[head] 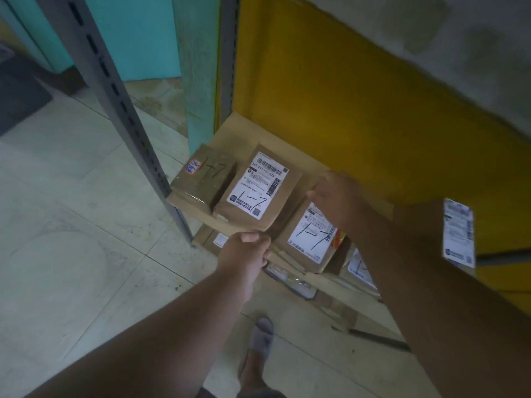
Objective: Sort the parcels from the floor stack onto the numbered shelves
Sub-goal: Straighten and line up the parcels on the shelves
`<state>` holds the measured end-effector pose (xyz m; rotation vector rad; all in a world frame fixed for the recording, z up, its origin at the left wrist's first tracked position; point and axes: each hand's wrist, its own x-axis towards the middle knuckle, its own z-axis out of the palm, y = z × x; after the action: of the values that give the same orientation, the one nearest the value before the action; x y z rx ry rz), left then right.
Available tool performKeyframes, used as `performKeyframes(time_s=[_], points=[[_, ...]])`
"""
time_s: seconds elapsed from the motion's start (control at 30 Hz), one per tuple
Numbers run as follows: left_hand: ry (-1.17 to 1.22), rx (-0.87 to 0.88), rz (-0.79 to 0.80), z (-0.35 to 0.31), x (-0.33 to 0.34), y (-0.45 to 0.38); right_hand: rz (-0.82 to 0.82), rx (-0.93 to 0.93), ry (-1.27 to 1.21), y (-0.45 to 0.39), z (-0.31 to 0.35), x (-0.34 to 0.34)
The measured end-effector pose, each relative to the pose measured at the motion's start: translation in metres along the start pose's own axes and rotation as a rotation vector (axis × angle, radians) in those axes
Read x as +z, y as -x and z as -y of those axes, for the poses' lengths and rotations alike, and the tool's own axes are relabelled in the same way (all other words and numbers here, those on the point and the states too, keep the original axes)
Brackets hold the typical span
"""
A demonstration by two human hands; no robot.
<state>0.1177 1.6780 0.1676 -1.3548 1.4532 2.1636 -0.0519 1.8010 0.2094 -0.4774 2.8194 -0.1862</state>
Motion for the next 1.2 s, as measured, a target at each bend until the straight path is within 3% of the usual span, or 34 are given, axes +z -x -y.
performKeyframes(time_s=[0.27, 0.53, 0.93, 1.2], points=[[0.000, 0.037, -0.103, 0.029, 0.038, -0.015, 0.027, 0.040, 0.096, 0.002, -0.053, 0.017], [0.155, 0.056, -0.213, 0.043, 0.043, -0.010, 0.057, -0.009, -0.015, -0.001, -0.041, 0.022], [0.214, 0.088, -0.161, 0.042, 0.043, -0.009, 0.012, -0.042, -0.060, -0.009, -0.043, 0.020], [0.097, 0.125, -0.161, 0.036, 0.040, -0.009, 0.028, -0.046, -0.033, -0.007, -0.046, 0.019]])
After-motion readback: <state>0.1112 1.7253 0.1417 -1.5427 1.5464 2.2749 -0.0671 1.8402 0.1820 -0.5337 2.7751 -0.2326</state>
